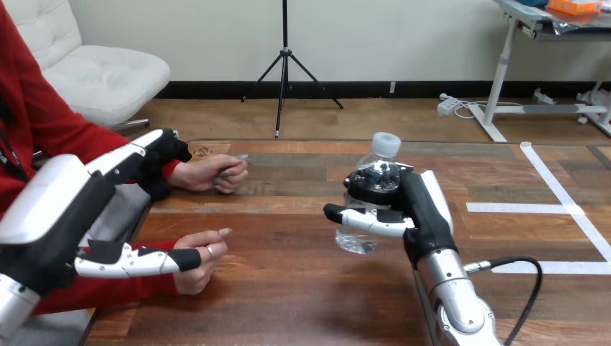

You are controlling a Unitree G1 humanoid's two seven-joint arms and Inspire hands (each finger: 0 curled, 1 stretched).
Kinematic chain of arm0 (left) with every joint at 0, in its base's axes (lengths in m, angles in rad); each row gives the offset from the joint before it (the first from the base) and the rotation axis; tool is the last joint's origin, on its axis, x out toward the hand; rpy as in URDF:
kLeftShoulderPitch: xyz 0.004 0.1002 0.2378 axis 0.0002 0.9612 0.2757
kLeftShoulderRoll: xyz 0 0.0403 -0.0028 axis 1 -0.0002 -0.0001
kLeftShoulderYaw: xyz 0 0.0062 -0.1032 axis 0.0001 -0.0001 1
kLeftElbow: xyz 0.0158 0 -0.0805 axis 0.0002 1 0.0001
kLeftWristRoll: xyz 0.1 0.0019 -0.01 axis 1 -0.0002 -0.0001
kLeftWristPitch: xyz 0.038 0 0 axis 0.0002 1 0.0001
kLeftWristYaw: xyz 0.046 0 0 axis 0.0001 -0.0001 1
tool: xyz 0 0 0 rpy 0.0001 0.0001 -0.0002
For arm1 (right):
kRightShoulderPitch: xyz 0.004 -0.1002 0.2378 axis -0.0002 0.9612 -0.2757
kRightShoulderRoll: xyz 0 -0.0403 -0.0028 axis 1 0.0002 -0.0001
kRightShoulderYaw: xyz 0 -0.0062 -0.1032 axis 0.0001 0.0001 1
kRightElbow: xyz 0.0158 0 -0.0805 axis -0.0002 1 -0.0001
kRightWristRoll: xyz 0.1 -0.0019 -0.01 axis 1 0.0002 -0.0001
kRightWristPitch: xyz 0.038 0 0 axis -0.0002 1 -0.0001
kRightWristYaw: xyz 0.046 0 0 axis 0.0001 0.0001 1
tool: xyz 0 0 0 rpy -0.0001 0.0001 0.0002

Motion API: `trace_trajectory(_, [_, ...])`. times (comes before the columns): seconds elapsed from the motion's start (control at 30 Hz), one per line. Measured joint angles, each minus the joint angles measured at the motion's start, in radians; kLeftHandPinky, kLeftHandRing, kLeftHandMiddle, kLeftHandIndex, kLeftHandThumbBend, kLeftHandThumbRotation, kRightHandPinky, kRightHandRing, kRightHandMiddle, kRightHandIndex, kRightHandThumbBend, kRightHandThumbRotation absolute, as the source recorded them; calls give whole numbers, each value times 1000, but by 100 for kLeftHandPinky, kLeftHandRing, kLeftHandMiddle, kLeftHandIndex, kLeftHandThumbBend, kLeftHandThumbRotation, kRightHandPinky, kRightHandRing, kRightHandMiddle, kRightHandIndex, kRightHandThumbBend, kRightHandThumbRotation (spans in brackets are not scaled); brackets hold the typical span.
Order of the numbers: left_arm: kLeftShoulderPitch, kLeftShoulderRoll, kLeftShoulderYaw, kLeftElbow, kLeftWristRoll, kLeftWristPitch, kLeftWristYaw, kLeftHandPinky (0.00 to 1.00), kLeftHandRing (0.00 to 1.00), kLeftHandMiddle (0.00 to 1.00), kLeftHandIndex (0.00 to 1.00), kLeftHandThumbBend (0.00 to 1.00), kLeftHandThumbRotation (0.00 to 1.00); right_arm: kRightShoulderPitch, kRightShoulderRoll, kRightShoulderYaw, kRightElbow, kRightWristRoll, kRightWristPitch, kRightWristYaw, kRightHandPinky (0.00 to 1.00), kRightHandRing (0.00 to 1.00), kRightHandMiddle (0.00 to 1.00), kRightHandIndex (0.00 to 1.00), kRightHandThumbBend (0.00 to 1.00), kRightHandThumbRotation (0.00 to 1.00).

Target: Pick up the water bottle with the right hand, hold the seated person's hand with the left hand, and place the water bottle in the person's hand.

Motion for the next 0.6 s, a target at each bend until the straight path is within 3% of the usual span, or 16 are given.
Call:
trace_trajectory(0.3, [-26,38,0,9,-4,7,-12,73,83,86,88,100,59,8,11,-5,-30,29,0,44,33,36,42,43,84,0])
trace_trajectory(0.6, [-51,75,-1,10,-12,36,-56,74,83,86,88,100,56,23,13,-6,-66,41,0,54,33,36,42,43,83,0])
